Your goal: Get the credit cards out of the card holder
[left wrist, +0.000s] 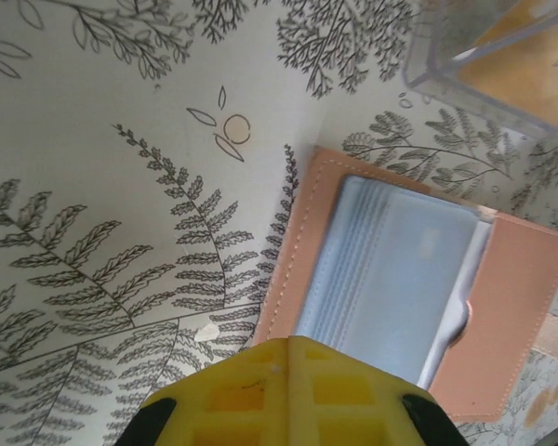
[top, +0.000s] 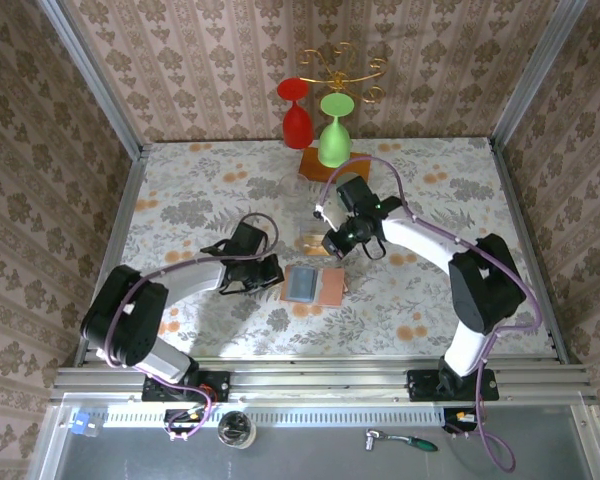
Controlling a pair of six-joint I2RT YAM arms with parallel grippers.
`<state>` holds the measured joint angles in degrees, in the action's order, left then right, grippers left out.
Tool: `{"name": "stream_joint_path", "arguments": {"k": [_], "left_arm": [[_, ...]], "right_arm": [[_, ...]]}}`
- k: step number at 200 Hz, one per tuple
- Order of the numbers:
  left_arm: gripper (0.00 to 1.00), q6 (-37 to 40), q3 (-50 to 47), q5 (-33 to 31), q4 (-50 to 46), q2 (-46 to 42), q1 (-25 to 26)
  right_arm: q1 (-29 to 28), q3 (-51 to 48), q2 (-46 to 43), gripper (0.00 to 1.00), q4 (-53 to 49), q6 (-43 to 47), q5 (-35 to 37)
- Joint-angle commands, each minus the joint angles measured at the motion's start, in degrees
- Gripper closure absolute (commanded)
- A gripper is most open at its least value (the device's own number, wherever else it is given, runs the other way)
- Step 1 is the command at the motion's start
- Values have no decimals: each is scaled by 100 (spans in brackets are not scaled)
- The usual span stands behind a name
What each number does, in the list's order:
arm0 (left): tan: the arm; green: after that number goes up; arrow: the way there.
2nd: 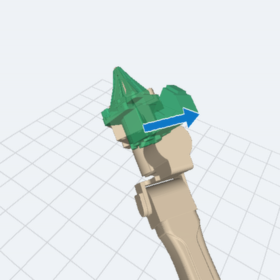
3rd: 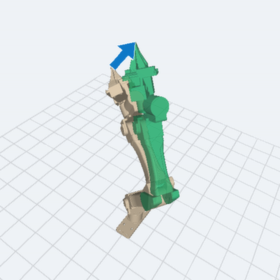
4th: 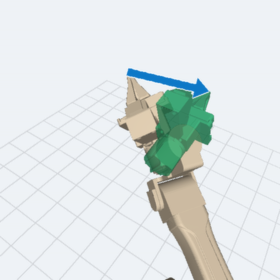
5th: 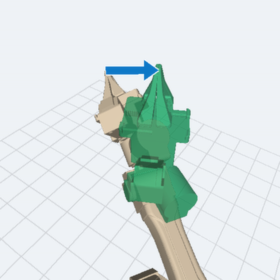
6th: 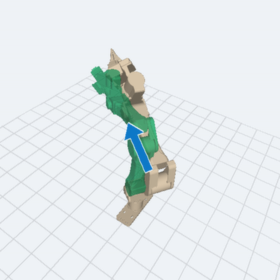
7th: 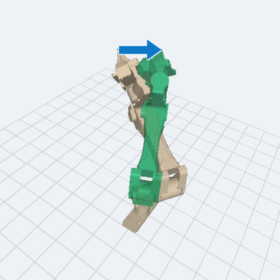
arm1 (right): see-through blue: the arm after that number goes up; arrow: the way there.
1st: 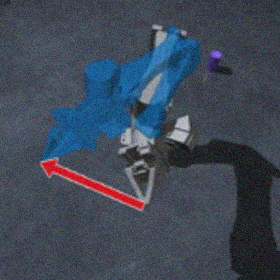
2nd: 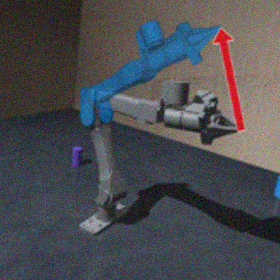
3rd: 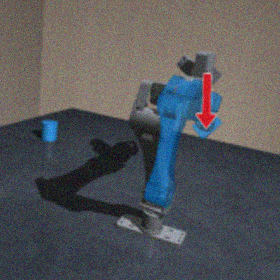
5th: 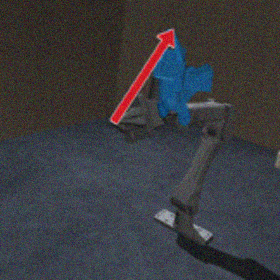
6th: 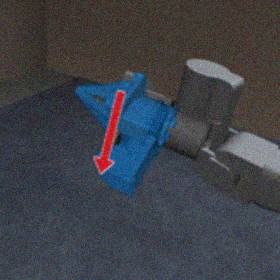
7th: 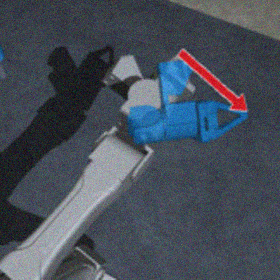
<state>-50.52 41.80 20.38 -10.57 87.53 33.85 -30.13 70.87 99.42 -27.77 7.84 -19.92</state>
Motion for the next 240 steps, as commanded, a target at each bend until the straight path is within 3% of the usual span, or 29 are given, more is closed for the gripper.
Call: {"name": "stream_joint_path", "arguments": {"k": [1,44,120,183,210,240], "left_arm": [[97,77,224,151,21,148,102],[98,112,296,30,-132,323,257],[98,-106,-31,34,-41,111,453],[98,-138,2,-85,-119,-16,491],[98,-97,72,-285,-254,-45,482],[98,-57,106,-412,-290,5,462]], "right_arm": [[-210,-368,-331,95,660,-827,-86],[-544,-684,-535,96,755,-1216,128],[-590,-1219,-995,91,1310,-2718,296],[-674,-1582,-1292,89,1377,-3207,427],[-700,-1612,-1261,82,1389,-3704,382],[-726,-1582,-960,83,1609,-4293,19]]}}
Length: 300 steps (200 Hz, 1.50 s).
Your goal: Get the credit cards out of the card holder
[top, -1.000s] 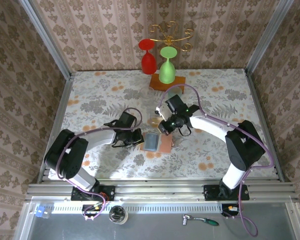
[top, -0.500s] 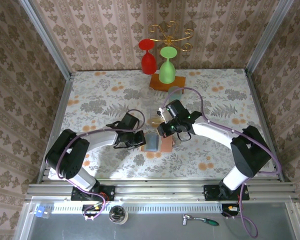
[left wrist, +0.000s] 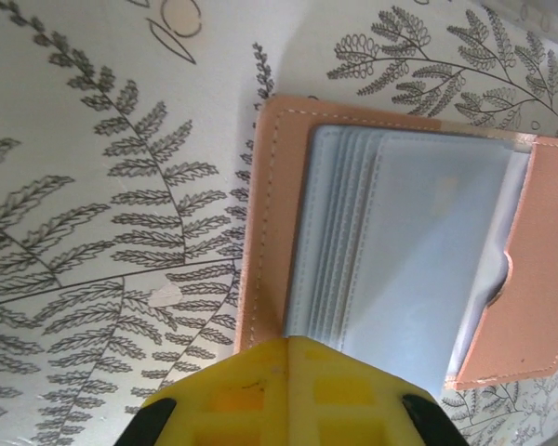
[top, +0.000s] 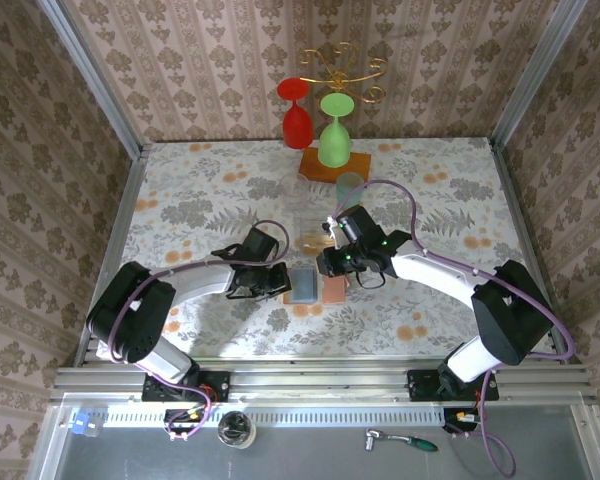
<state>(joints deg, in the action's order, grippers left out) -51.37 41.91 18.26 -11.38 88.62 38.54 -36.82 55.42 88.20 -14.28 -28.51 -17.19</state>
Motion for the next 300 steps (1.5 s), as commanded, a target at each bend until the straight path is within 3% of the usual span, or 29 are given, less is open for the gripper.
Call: {"name": "stream_joint_path", "arguments": {"k": [1,46,178,204,237,300], "left_arm": [[98,30,92,-200,-208,-102,-7],[98,22,53,-174,-75,58,-18],[99,8,-163,-129,100,197,-40],[99,6,-191,-130,112,181,-49],[99,-27,-253,-130,144,134,-66],[99,-48,-350,-134,162,24,-84]], "right_arm": [[-64,-47,162,83,278,-675,-256],[-106,38,326,84,286,-1092,-315],[-163,179,986,58,436,-1394,-645],[-190,223,1093,58,487,-1430,-692],[-229,334,1264,67,567,-1455,-812],[-254,470,1539,69,568,-1455,-905]]}}
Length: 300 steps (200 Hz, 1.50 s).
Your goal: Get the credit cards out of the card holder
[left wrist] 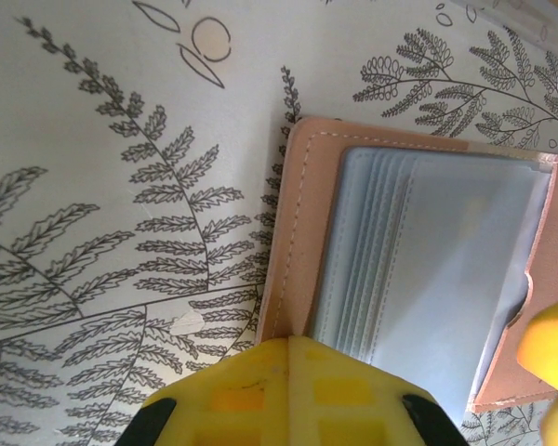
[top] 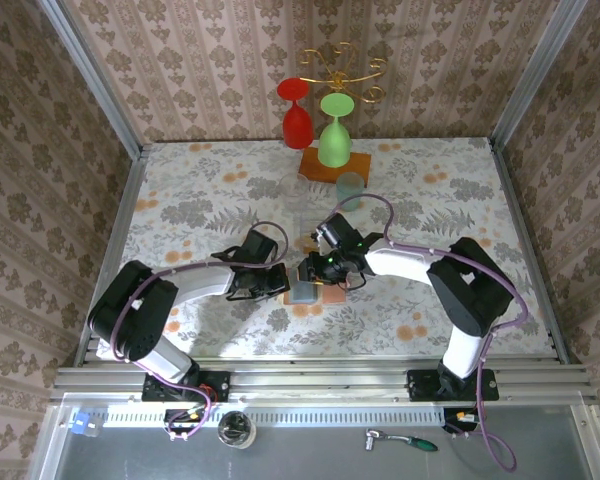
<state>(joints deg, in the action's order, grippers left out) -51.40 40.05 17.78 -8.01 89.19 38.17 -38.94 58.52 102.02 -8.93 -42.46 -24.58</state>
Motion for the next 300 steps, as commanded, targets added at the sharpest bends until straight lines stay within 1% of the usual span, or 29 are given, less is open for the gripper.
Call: {"name": "stream_joint_path", "arguments": {"k": [1,13,26,84,137,184,213,237,262,274,290,300], "left_arm": [[99,-46,-164,-84,-175,-33,-51],[99,-36,-173,-82,-175,-44,-60],[99,-37,-170,-82,-175,-51,-66],[99,-20,-254,-22,-122,-27,-151],[99,73,-191,31,-226,-31,-230],[99,164,-126,96,-330,-84,-323],[99,191,-4,145,-451,-263,-381],[95,185,140,188,-543,-440,-399],[88,80,186,342,-377,-542,-390],[86,36,205,401,-329,-545,-390],[86,16,212,432,-281,-538,-373],[89,13,212,437,-280,-526,-372]], "right_arm": [[-43,159,168,70,32,-61,-168],[-44,163,193,72,32,-63,-153],[-44,167,211,72,-2,-48,-120],[-84,221,228,68,-540,69,340],[-88,142,22,67,-868,185,758],[-88,38,88,68,-738,132,661],[-88,32,99,69,-716,124,637],[-88,28,108,69,-703,141,638],[-88,23,144,69,-664,142,612],[-88,6,159,69,-645,136,600],[-88,-14,139,71,-611,115,587],[-81,-16,111,71,-618,118,586]]}}
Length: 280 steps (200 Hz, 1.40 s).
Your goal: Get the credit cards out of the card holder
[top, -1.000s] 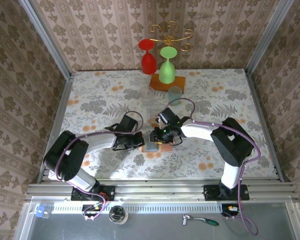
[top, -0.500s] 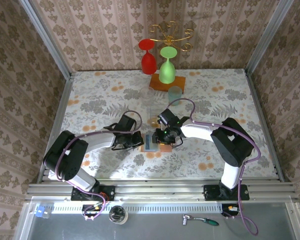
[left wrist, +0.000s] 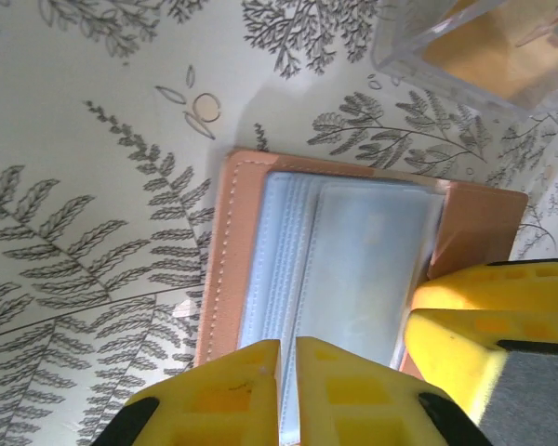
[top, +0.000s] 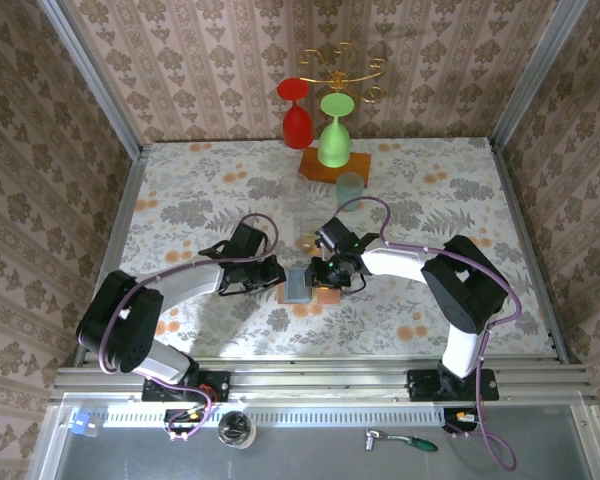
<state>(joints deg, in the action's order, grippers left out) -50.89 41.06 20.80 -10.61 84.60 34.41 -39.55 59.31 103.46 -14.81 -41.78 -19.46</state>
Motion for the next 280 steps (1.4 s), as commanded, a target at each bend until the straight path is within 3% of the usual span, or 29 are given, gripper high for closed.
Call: {"name": "stream_joint_path", "arguments": {"k": [1,100,188,280], "left_arm": [[90,-40,108,135,-20,-62,4],[98,-19,-117,87,141,440,39],[99,36,-201,-58,59,535,57],[99,27,-221,-57,86,541,58]], "right_arm": [[-23,-95,-39,71,-31,48,79],[-26,-49,-405,75,132,-10,0],[-53,7,-45,79,677,-259,-591],[-60,-24,126,77,381,-209,-290]]}}
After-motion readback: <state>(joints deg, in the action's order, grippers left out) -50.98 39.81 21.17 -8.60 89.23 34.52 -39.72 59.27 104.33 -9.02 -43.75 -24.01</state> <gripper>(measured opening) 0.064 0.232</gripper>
